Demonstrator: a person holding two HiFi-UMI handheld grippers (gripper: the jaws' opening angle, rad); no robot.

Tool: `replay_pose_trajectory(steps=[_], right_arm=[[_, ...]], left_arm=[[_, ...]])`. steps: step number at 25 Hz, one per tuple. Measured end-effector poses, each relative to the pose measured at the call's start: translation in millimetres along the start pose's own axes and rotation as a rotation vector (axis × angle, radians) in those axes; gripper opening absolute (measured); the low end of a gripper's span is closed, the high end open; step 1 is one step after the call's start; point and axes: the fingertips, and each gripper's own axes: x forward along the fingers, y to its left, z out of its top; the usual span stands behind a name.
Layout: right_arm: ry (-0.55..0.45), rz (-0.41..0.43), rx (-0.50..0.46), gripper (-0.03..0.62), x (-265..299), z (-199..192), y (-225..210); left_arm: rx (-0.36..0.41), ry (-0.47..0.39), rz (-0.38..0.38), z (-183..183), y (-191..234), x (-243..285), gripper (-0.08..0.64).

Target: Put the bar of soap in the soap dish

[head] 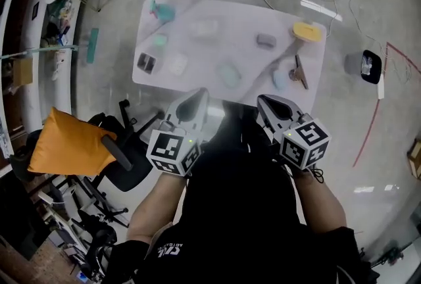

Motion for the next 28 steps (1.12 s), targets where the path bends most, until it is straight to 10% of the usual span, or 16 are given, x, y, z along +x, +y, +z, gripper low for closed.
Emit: replay_pose_trajectory(steps=[28], right_arm=[[0.258,-0.111,-0.046,0.015,95.9,-139.1,-160.3]], left_arm=[[-0.136,0.131,-0.001,-182.6,57.5,132.8,0.011]])
